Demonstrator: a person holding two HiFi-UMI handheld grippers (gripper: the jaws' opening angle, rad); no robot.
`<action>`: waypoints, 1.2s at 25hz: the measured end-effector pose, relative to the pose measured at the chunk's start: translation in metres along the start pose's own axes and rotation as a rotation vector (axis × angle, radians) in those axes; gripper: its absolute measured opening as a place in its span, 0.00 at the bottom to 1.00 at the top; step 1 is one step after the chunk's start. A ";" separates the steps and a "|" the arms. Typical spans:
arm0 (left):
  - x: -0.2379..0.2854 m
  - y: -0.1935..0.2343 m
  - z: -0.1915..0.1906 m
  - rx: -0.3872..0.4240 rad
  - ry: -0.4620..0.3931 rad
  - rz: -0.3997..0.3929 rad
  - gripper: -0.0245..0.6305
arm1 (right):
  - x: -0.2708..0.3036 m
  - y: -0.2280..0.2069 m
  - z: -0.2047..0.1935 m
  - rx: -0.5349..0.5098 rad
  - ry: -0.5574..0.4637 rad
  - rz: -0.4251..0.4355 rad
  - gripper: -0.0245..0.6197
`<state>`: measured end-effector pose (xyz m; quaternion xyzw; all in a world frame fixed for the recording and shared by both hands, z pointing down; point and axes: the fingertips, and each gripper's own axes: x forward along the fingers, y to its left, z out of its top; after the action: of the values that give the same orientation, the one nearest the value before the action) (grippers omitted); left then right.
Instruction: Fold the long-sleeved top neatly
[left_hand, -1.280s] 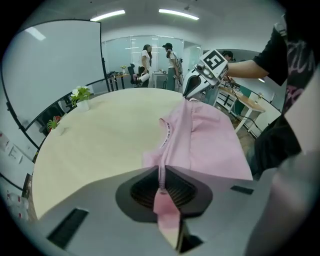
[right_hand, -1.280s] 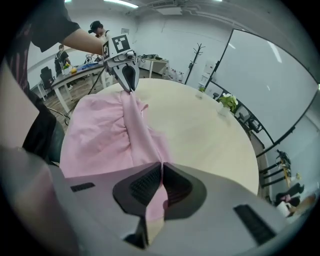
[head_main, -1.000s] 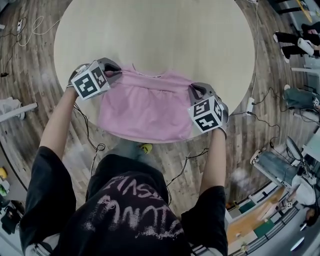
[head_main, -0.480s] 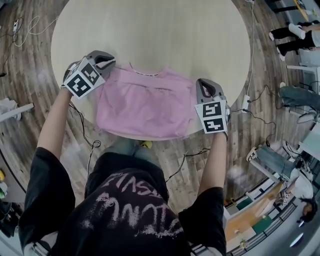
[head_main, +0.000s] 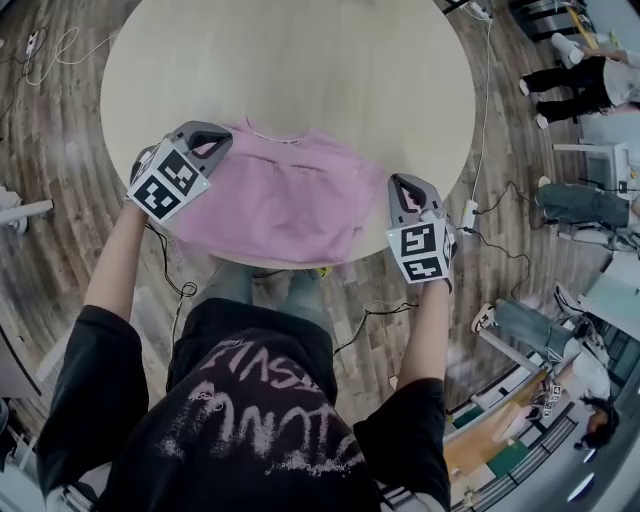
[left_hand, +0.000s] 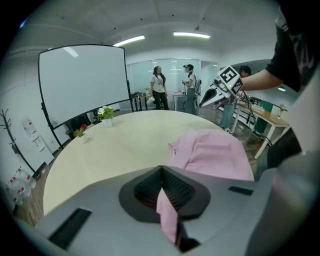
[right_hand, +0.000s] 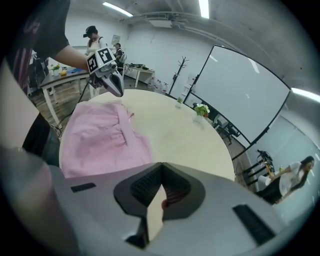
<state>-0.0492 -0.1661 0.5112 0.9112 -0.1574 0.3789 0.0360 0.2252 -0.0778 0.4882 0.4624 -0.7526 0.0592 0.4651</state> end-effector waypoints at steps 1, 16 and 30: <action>0.000 -0.008 0.001 -0.013 -0.001 0.012 0.05 | 0.000 0.001 -0.004 -0.026 -0.004 0.010 0.05; 0.030 -0.146 0.032 -0.281 0.114 0.263 0.05 | 0.008 0.005 -0.053 -0.450 -0.224 0.359 0.08; 0.089 -0.257 0.065 -0.452 0.231 0.366 0.18 | 0.031 0.037 -0.070 -0.998 -0.304 0.570 0.46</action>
<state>0.1343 0.0424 0.5415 0.7875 -0.3939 0.4357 0.1865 0.2386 -0.0408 0.5636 -0.0294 -0.8420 -0.2461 0.4791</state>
